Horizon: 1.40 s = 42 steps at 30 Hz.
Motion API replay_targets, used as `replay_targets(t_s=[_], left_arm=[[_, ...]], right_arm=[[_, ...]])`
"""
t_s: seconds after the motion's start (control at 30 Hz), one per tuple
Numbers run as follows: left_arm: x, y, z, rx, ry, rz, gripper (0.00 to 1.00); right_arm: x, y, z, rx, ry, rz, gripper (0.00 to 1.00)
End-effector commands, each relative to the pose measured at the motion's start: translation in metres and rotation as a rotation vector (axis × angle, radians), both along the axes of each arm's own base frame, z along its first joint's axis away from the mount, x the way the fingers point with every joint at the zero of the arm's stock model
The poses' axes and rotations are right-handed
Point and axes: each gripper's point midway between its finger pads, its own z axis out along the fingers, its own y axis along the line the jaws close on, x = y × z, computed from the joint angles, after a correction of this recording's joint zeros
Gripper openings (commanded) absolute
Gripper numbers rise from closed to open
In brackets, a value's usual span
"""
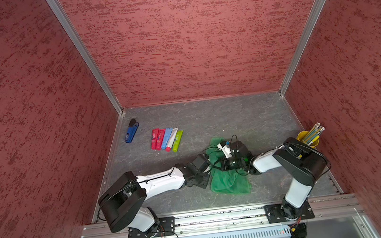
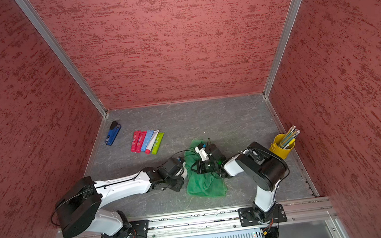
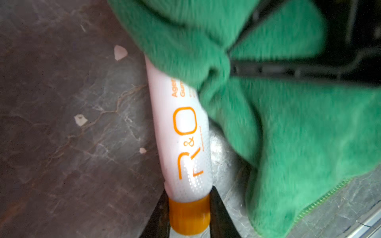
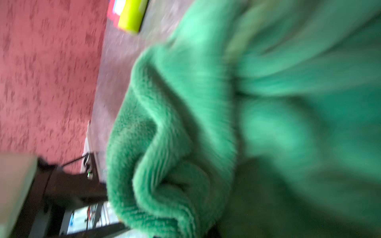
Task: Wipe the surface of the toothpaste tube
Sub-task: Wipe the dirt from the toothpaste tube.
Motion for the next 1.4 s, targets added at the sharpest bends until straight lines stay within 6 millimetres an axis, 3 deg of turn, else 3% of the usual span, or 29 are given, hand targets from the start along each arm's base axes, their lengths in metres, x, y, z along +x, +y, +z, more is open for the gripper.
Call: replay_targets(t_s=[0.0, 0.13, 0.23, 0.4, 0.5, 0.63, 0.8, 0.9, 1.0, 1.23, 1.37], left_arm=[[-0.008, -0.009, -0.003, -0.019, 0.015, -0.071, 0.00], [-0.008, -0.009, -0.002, -0.021, 0.012, -0.073, 0.00], [-0.008, -0.009, -0.002, -0.023, 0.012, -0.073, 0.00], [-0.008, -0.009, -0.004, -0.017, 0.015, -0.072, 0.00], [-0.007, -0.009, -0.005, -0.012, 0.017, -0.070, 0.00], [-0.006, -0.009, -0.006, -0.006, 0.022, -0.068, 0.00], [-0.006, -0.010, -0.007, -0.001, 0.024, -0.067, 0.00], [-0.006, -0.009, -0.007, -0.004, 0.021, -0.066, 0.00], [-0.006, -0.008, -0.005, -0.008, 0.016, -0.062, 0.00], [-0.007, -0.008, -0.004, -0.014, 0.013, -0.065, 0.00], [-0.007, -0.008, -0.003, -0.017, 0.012, -0.066, 0.00]], right_arm=[[0.041, -0.022, -0.006, -0.104, -0.028, -0.075, 0.00], [0.058, -0.007, 0.001, -0.057, -0.035, -0.065, 0.00], [0.051, 0.000, -0.008, -0.046, -0.011, -0.037, 0.00], [0.013, 0.003, -0.026, -0.045, 0.050, 0.015, 0.00], [-0.020, 0.009, -0.029, -0.014, 0.091, 0.048, 0.00], [-0.072, 0.036, -0.018, 0.069, 0.127, 0.135, 0.00], [-0.106, 0.059, -0.011, 0.165, 0.166, 0.185, 0.00], [-0.103, 0.055, -0.021, 0.137, 0.168, 0.163, 0.00], [-0.088, 0.039, -0.029, 0.094, 0.156, 0.108, 0.00], [-0.026, -0.054, -0.044, -0.107, 0.092, -0.137, 0.00], [0.001, -0.091, -0.037, -0.156, 0.054, -0.240, 0.00]])
